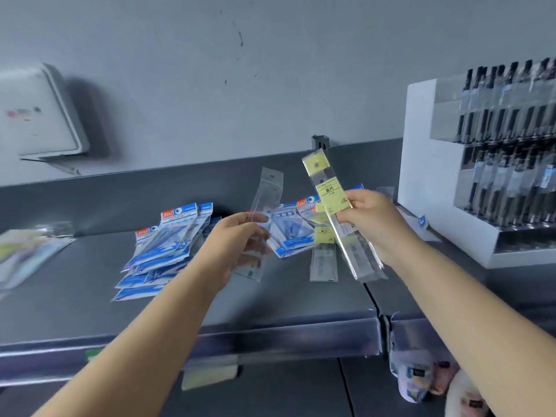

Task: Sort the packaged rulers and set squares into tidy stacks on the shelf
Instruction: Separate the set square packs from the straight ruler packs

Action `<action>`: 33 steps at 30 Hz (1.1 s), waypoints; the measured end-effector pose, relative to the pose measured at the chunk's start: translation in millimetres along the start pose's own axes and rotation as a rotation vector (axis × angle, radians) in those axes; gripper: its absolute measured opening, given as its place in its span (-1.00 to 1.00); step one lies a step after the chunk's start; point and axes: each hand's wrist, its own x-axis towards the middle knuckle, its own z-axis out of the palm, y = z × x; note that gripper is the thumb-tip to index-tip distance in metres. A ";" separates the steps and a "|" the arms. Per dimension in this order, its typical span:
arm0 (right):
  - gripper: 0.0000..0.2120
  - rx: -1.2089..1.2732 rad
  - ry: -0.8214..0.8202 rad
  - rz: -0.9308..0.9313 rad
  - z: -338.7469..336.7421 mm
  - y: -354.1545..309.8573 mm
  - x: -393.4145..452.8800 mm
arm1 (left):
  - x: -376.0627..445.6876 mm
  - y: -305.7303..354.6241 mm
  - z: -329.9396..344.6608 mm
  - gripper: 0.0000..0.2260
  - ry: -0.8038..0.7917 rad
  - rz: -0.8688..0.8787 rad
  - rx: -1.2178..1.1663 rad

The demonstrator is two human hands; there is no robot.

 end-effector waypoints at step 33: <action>-0.58 0.534 -0.367 0.054 441.4 -135.5 -96.2 | -123.8 -53.9 -415.3 -0.82 0.445 0.135 -0.052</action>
